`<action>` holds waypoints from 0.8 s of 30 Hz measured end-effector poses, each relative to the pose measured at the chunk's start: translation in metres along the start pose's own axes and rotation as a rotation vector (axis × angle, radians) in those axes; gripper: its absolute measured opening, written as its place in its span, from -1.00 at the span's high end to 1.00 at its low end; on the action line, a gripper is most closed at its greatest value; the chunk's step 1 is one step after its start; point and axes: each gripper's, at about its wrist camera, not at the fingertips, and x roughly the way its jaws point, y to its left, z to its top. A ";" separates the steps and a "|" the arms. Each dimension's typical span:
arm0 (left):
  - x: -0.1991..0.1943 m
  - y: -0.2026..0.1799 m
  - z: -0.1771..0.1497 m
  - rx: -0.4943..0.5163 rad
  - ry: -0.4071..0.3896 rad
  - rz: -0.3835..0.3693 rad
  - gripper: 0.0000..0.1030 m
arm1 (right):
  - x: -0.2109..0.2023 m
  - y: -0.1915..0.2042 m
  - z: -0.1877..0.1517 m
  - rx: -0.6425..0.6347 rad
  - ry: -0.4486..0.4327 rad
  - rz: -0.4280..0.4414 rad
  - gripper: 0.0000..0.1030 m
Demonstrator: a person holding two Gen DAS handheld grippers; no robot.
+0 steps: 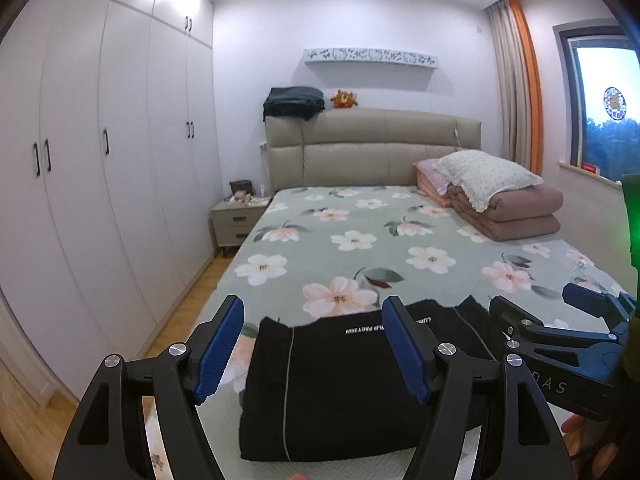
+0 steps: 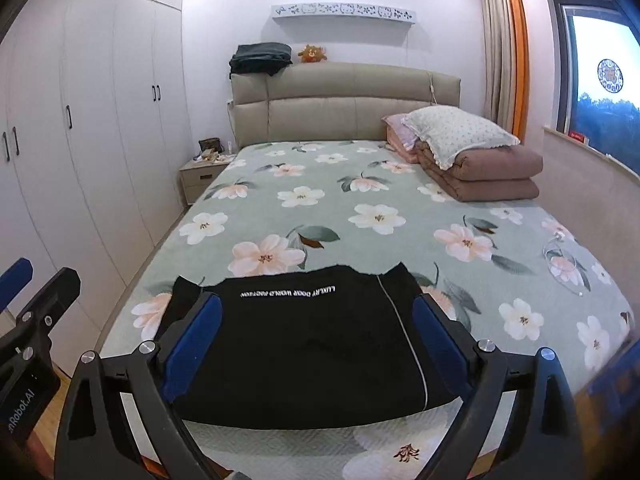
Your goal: Fold large clothes
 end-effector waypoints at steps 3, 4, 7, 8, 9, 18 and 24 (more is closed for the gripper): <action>0.026 0.001 -0.017 -0.029 0.054 0.008 -0.42 | 0.026 0.000 -0.015 0.007 0.042 -0.004 -0.88; 0.037 0.002 -0.023 -0.037 0.078 0.009 -0.42 | 0.036 0.001 -0.019 0.007 0.060 -0.003 -0.88; 0.068 0.003 -0.037 -0.046 0.158 0.015 -0.42 | 0.065 0.002 -0.030 0.002 0.125 -0.007 -0.88; 0.077 0.002 -0.040 -0.047 0.177 0.019 -0.42 | 0.075 0.002 -0.032 -0.001 0.147 0.003 -0.88; 0.084 0.002 -0.042 -0.047 0.187 0.023 -0.42 | 0.079 0.001 -0.033 -0.003 0.154 0.008 -0.88; 0.107 0.005 -0.048 -0.003 0.231 0.119 -0.42 | 0.096 -0.006 -0.032 -0.049 0.183 -0.059 -0.89; 0.096 0.010 -0.045 0.001 0.217 0.136 -0.42 | 0.087 -0.003 -0.033 -0.080 0.178 -0.055 -0.88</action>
